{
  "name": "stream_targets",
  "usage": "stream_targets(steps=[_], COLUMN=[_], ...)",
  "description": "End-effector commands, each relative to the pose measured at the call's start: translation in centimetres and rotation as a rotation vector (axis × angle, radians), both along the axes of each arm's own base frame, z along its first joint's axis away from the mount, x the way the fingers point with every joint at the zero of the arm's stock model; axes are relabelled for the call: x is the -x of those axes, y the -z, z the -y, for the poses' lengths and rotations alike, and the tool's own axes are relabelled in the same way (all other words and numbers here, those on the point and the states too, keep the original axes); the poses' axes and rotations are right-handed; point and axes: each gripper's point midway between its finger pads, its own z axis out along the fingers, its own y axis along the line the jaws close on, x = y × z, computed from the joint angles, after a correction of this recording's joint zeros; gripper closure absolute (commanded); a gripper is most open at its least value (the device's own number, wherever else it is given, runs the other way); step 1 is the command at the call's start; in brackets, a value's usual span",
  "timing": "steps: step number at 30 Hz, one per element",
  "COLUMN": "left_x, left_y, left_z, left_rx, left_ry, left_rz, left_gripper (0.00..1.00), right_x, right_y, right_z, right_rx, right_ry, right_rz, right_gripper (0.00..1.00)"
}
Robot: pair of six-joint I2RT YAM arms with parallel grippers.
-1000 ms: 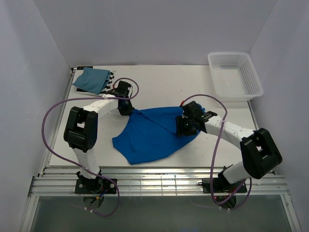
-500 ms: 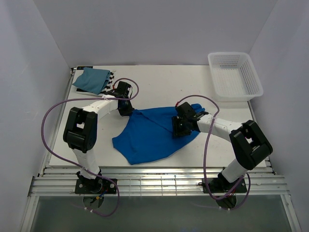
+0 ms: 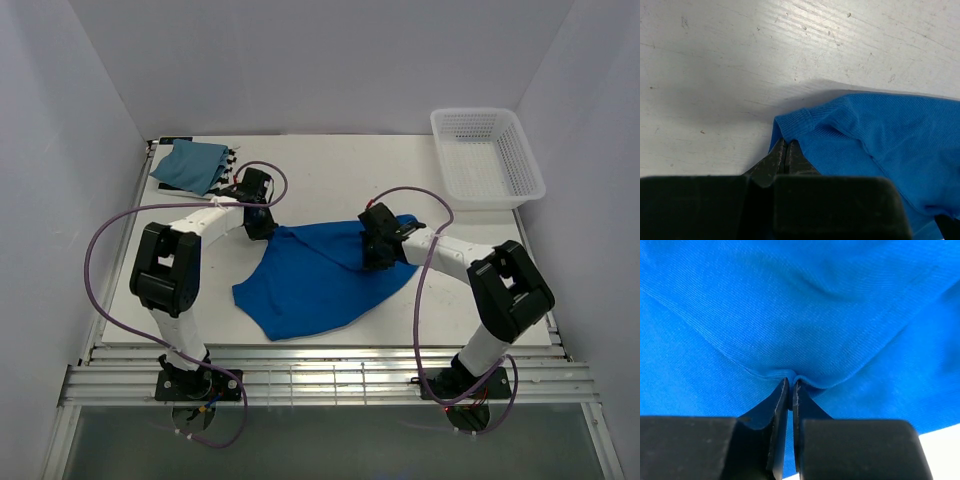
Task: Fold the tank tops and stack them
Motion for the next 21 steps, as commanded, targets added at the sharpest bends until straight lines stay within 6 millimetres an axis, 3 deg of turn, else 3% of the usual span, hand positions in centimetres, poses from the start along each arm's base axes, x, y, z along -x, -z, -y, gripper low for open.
stream_targets(steps=[1,5,6,8,9,10,12,13,18,21], left_x=[-0.2,0.4,0.8,2.1,3.3,4.2,6.2,8.1,13.9,15.5], left_y=[-4.0,-8.4,-11.2,-13.8,-17.2,-18.8,-22.3,-26.1,-37.0,-40.4], left_z=[0.1,-0.5,-0.6,-0.5,-0.2,-0.1,0.0,-0.1,-1.4,-1.4], left_rx=[0.025,0.038,0.063,0.106,0.167,0.196,0.26,0.313,0.42,0.451], left_ry=[0.009,0.01,0.013,0.028,0.053,0.062,0.086,0.11,0.164,0.205], left_rz=[0.095,0.192,0.256,0.303,0.376,0.408,0.489,0.587,0.857,0.923], left_gripper=[1.0,1.0,1.0,1.0,1.0,1.0,1.0,1.0,1.0,1.0], right_x=[-2.1,-2.6,-2.2,-1.3,0.0,0.8,3.3,4.1,9.5,10.7], right_y=[-4.6,-12.3,-15.6,-19.3,-22.6,-24.0,-28.6,-30.0,-37.7,-40.0], right_z=[-0.1,1.3,1.8,2.1,2.5,2.7,3.1,3.2,4.0,4.3], right_rx=[-0.018,-0.04,-0.086,-0.141,-0.208,-0.236,-0.335,-0.365,-0.533,-0.56], right_ry=[0.025,0.006,0.006,-0.022,-0.047,-0.066,-0.125,-0.148,-0.282,-0.319], right_rz=[0.139,0.328,0.406,0.487,0.559,0.582,0.674,0.699,0.83,0.886], right_gripper=[0.92,0.92,0.92,0.92,0.92,0.92,0.92,0.92,0.92,0.92])
